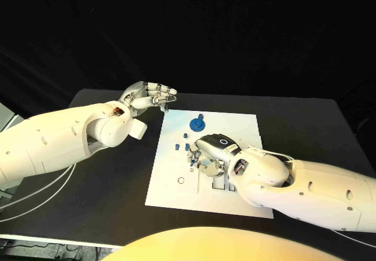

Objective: Assemble the parts on the task board

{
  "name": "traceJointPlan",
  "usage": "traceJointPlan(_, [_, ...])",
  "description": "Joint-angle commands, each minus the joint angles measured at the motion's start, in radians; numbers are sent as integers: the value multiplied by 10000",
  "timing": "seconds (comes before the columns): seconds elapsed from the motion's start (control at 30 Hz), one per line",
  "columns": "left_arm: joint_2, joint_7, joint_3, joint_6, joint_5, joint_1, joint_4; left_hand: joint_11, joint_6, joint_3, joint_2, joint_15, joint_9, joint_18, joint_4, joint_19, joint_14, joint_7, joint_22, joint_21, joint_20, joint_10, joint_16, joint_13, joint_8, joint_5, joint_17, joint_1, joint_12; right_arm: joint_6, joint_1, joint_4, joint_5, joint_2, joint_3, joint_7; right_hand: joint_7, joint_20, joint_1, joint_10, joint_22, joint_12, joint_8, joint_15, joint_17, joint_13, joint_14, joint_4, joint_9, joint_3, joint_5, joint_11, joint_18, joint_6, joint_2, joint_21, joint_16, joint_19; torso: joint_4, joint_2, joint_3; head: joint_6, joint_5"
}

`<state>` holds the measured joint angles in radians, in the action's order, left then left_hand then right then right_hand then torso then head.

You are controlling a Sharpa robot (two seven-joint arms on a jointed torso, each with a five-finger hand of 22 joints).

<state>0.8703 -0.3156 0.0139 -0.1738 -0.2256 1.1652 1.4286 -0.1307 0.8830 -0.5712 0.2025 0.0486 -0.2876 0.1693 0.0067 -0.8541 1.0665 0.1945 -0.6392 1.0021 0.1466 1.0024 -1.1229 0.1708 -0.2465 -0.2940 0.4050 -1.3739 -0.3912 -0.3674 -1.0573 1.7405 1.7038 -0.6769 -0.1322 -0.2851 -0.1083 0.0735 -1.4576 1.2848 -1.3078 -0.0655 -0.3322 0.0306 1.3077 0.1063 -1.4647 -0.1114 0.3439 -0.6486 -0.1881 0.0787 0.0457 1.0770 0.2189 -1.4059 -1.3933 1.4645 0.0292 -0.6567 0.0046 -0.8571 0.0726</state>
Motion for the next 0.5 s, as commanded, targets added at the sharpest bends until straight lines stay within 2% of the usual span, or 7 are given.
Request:
traceJointPlan(0.03, [-33, -32, -8, 7, 100, 5, 32, 27, -9, 20, -43, -1, 16, 150, -51, -54, 30, 71, 9, -61, -29, -60, 46, -2, 24, -54, -14, 15, -40, 282, 82, -72, 253, 86, -9, 43, -35, -79, 78, 440, -1565, -51, -15, 45, 663, 17, -743, 55, 14, -10, -26, -356, -94, 39, -62, -29, 0, 493, -12, -4, 9, -63, 98])
traceJointPlan(0.17, [-49, -22, -8, 28, 101, 5, 28, 27, -9, 20, -43, -1, 16, 150, -51, -54, 30, 71, 9, -61, -29, -60, 46, -2, 24, -54, -14, 15, -40, 346, 182, -169, 326, 198, -21, -17, -40, -79, 89, 439, -1581, -47, -14, 44, 665, 18, -743, 63, 19, -15, -31, -353, -99, 34, -62, -52, -5, 501, -4, 1, 14, -113, 159])
traceJointPlan(0.5, [-44, 20, -8, 85, 102, 5, 13, 22, -18, 26, -42, 4, 21, 149, -53, -52, 32, 74, 12, -65, -25, -74, 54, -4, 30, -55, -19, 20, -46, 398, 282, -306, 538, 282, -36, -215, -44, -78, 102, 436, -1592, -42, -13, 41, 664, 19, -743, 70, 25, -20, -35, -350, -102, 29, -63, -68, -7, 506, -10, -5, 15, -156, 182])
